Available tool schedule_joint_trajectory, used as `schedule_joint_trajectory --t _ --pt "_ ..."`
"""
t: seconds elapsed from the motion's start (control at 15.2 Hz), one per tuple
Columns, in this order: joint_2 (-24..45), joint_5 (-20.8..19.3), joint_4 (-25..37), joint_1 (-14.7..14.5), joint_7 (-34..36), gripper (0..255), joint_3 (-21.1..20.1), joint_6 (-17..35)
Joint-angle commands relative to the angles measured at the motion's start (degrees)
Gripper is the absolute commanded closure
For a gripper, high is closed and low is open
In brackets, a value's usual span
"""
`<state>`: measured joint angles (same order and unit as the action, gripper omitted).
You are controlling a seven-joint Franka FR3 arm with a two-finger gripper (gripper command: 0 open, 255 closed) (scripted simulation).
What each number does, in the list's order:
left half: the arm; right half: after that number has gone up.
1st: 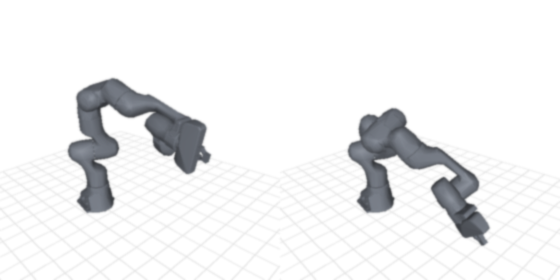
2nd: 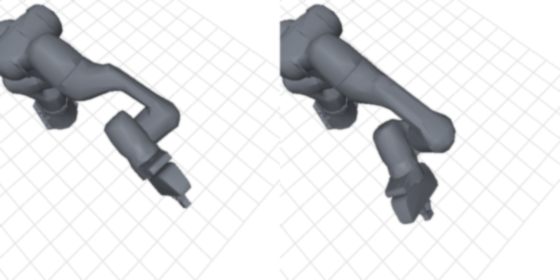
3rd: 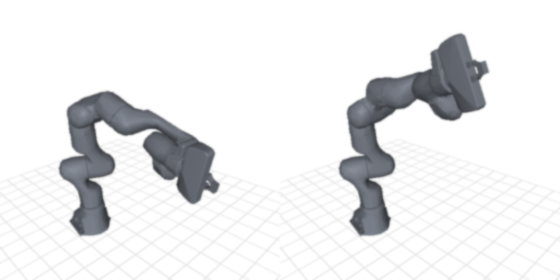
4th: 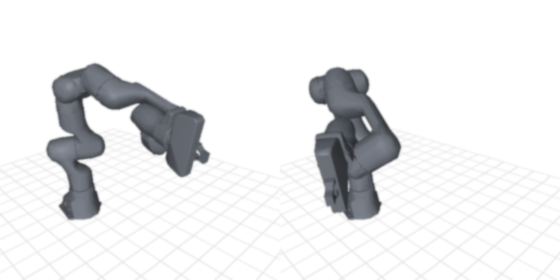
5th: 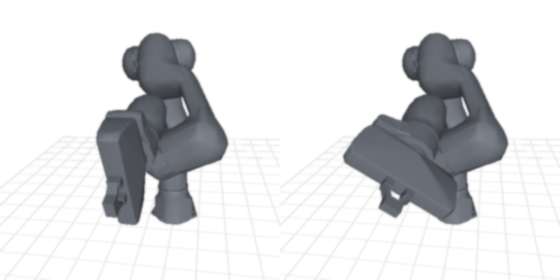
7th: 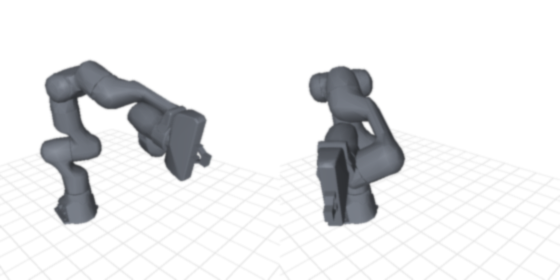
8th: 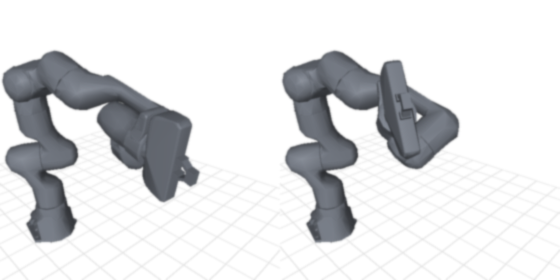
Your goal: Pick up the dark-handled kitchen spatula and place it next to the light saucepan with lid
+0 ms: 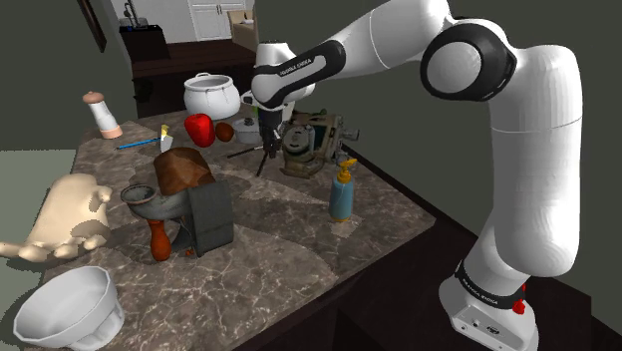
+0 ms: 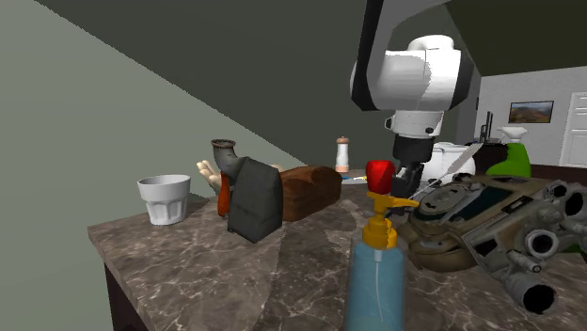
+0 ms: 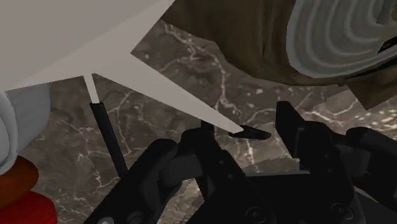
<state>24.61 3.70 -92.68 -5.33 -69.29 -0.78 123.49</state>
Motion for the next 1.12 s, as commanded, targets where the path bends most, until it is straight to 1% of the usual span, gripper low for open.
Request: schedule_joint_trajectory --t 0.0,0.13,0.2,0.26,0.53,1.06 --pt "6.80 -0.05 1.81 -0.29 0.29 0 -0.17 0.13" --pt "5.63 -0.20 -1.02 -1.22 1.46 0 -0.47 1.82" --pt "7.14 -0.23 0.93 -1.08 1.28 0 -0.40 1.35" --pt "1.29 0.00 -2.26 0.19 -0.18 0 -0.13 -1.28" --pt "-1.51 -0.10 0.97 0.41 -0.10 0 -0.01 -7.32" --pt "-1.51 -0.10 0.97 0.41 -0.09 0 -0.01 -7.32"
